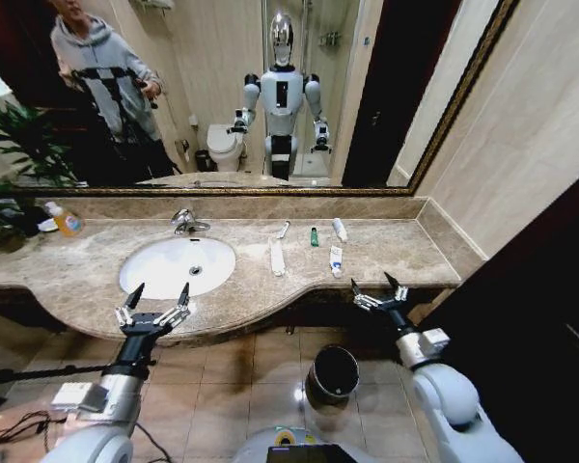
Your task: Pick up the trash from the sink and place it in the trash bin.
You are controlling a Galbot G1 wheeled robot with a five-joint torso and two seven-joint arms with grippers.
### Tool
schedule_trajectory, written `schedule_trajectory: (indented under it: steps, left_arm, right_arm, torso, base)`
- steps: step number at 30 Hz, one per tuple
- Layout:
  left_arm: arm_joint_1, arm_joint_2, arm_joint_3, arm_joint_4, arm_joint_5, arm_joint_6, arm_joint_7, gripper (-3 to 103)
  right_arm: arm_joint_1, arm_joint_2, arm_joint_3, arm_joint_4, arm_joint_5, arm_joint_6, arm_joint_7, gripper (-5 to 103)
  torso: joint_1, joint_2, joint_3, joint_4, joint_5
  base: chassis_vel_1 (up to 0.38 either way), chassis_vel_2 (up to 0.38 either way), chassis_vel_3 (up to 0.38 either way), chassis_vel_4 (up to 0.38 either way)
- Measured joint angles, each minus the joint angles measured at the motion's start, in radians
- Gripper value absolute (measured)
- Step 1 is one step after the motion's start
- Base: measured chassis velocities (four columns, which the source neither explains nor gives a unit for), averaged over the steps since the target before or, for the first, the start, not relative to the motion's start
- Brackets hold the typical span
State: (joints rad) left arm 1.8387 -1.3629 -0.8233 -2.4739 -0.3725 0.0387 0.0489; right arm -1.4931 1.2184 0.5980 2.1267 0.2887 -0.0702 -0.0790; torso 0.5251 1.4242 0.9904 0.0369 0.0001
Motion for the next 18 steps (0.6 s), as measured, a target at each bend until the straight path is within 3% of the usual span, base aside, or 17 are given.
schedule_trajectory:
  steps: [18]
  left_arm:
    - [0.0,0.0,0.0,0.0,0.0,0.0,0.0,100]
  right_arm:
    - [0.089,-0.01,-0.065,-0.07,-0.001,-0.042,0.021,100]
  torso:
    - [0.0,0.0,0.0,-0.0001,-0.0001]
  base:
    - [0.0,0.0,0.0,0.0]
